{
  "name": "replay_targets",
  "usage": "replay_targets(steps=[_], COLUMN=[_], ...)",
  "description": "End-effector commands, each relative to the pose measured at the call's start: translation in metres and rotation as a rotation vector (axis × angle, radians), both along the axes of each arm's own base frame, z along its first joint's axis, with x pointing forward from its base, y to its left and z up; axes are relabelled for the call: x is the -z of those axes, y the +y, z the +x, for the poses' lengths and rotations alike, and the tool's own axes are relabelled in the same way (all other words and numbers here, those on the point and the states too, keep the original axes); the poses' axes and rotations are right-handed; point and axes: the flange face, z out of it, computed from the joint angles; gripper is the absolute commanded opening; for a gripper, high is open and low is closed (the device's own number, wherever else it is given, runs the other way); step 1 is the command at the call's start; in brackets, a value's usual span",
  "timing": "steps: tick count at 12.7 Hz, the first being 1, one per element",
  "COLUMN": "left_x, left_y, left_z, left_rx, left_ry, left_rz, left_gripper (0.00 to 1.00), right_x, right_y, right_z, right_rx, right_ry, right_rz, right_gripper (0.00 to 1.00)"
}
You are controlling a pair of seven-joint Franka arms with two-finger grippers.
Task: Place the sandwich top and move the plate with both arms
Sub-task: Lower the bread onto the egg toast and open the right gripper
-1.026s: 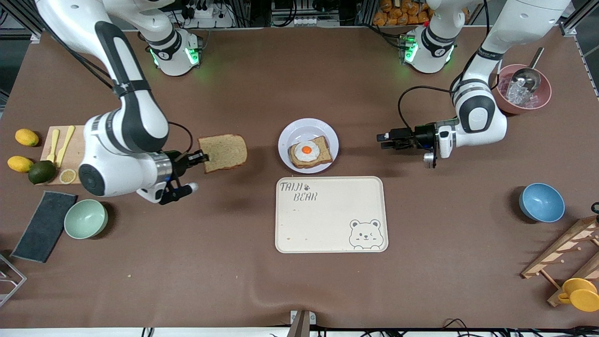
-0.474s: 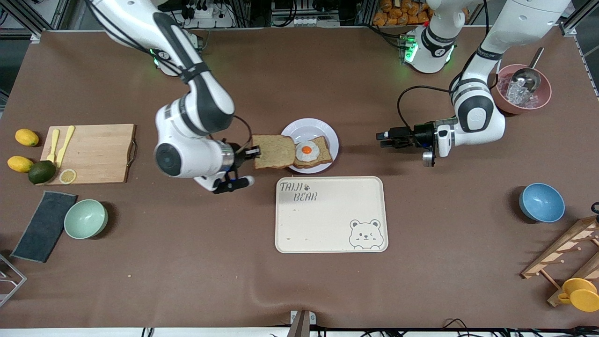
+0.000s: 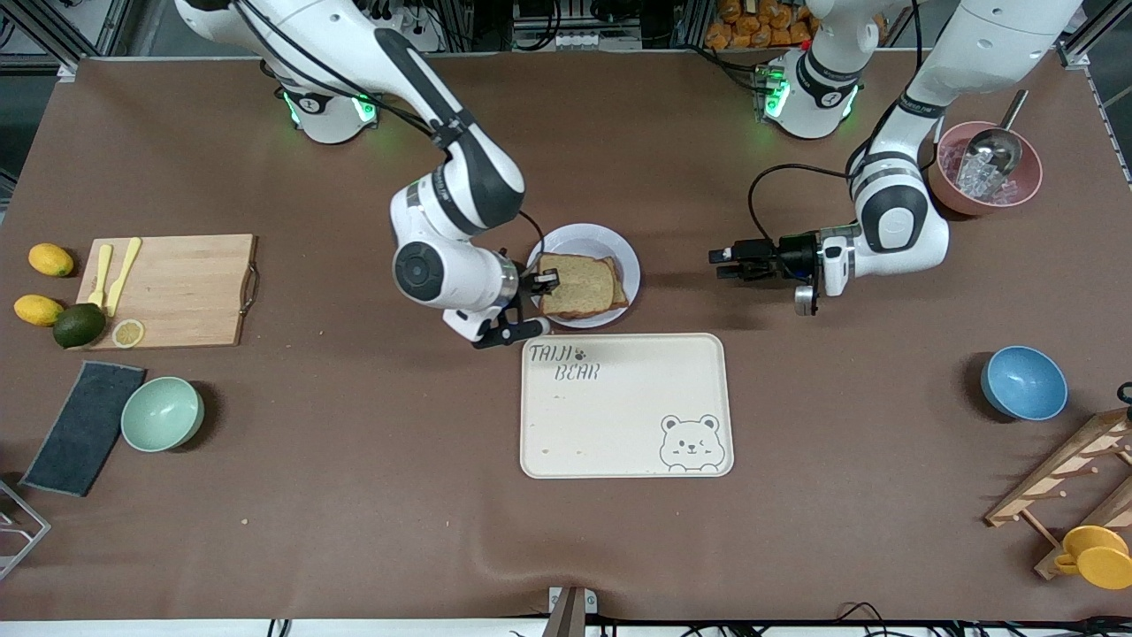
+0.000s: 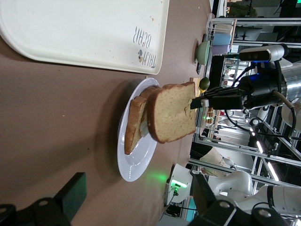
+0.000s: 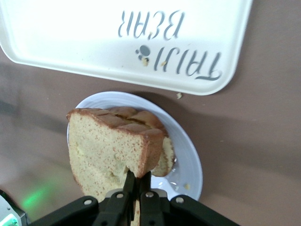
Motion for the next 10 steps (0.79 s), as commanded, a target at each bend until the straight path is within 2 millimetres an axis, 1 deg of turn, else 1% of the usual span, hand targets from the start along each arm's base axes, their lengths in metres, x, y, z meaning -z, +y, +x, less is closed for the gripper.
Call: replay_targets(steps=[1, 3, 4, 5, 6, 8, 9, 10], left_x=[0.006, 0.006, 0.009, 0.017, 0.022, 0.023, 0.022, 0.023], left_y=[0.0, -0.002, -0.004, -0.006, -0.007, -0.008, -0.013, -0.021], left_z=[-0.001, -0.002, -0.004, -0.006, -0.007, -0.007, -0.008, -0.009], left_rx=[-0.014, -0.01, -0.006, -0.005, -0.007, -0.018, -0.026, -0.026], left_ry=[-0.013, -0.013, -0.004, 0.012, 0.024, 0.038, 0.036, 0.038], left_rz=[-0.019, -0.019, -0.021, -0.026, -0.03, -0.033, -0.038, -0.044], left_gripper=[1.0, 1.0, 1.0, 1.0, 1.0, 1.0, 1.0, 1.0], right_x=[-0.003, 0.002, 0.002, 0.004, 0.005, 0.001, 0.001, -0.005], right_y=[0.011, 0.007, 0.003, 0.0, -0.001, 0.003, 0.001, 0.0], right_z=[-0.005, -0.007, -0.004, -0.002, -0.001, -0.003, -0.002, 0.001], right_rx=[0.013, 0.011, 0.019, 0.036, 0.053, 0.047, 0.051, 0.057], right_ry=[0.008, 0.019, 0.021, 0.027, 0.034, 0.027, 0.028, 0.023], right_rz=[0.014, 0.005, 0.005, 0.001, -0.005, -0.003, -0.003, 0.0], right_gripper=[0.0, 0.0, 0.18, 0.67, 1.0, 1.0, 1.0, 1.0])
